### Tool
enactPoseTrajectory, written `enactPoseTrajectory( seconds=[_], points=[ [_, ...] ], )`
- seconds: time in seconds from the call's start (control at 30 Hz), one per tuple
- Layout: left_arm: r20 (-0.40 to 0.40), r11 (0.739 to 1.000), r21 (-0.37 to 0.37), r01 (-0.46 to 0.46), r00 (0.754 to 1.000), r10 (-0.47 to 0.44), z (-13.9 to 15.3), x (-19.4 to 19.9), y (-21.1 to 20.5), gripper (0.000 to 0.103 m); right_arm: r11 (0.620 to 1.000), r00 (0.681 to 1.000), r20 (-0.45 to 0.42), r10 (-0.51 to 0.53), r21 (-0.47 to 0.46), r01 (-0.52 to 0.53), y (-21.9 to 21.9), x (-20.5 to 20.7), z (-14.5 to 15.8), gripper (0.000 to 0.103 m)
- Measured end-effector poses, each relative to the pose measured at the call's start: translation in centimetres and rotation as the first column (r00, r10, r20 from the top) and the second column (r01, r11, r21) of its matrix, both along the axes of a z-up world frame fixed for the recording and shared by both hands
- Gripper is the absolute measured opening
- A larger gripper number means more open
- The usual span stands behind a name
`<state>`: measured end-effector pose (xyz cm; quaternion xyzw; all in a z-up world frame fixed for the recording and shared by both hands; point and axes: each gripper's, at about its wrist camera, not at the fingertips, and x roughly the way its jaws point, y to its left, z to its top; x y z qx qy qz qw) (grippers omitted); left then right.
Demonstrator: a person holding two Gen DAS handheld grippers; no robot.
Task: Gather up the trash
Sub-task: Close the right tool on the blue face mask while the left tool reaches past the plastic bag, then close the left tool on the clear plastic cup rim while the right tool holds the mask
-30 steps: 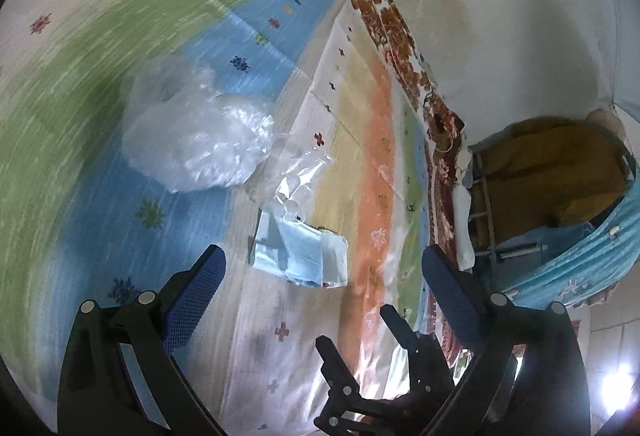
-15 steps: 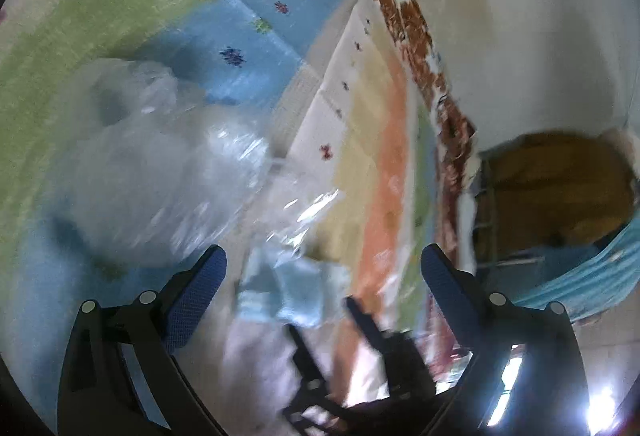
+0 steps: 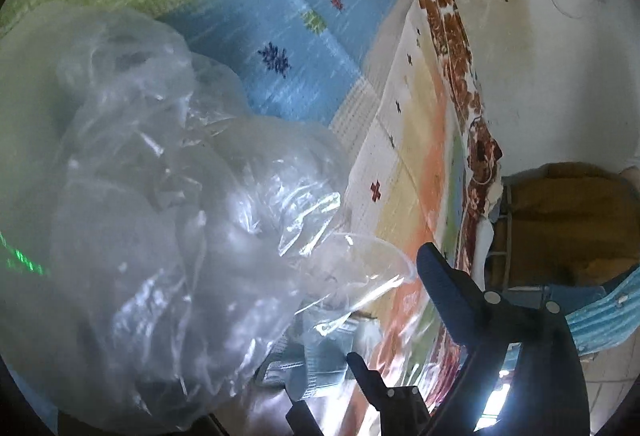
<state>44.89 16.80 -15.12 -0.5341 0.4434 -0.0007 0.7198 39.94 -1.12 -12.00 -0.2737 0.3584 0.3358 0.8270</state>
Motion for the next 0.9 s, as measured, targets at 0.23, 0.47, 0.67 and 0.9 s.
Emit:
enactPoseTrajectory(
  seconds=[0.23,0.47,0.67,0.9],
  points=[
    [-0.032,0.998,0.042,0.051,0.998,-0.049,-0.4,0.3,0.1,0.058,0.999,0.999,-0.025,-0.036,0.004,0.036,-0.5,0.9,-0.2,0.027],
    [-0.060,0.996,0.029,0.078,0.995,-0.077,-1.0,-0.1,0.2,0.027,0.998,0.998,-0.028,-0.056,-0.005,0.056,-0.5,1.4,-0.3,0.014],
    [-0.088,0.988,0.083,0.134,0.988,-0.127,-0.7,-0.6,-0.4,0.011,0.991,0.988,-0.093,-0.120,0.051,0.125,-1.9,2.6,1.2,0.009],
    [-0.069,0.974,0.145,0.177,0.983,-0.168,1.0,-1.4,-1.2,0.008,0.937,0.930,-0.295,-0.221,0.202,0.286,-5.0,4.9,2.9,0.007]
  ],
)
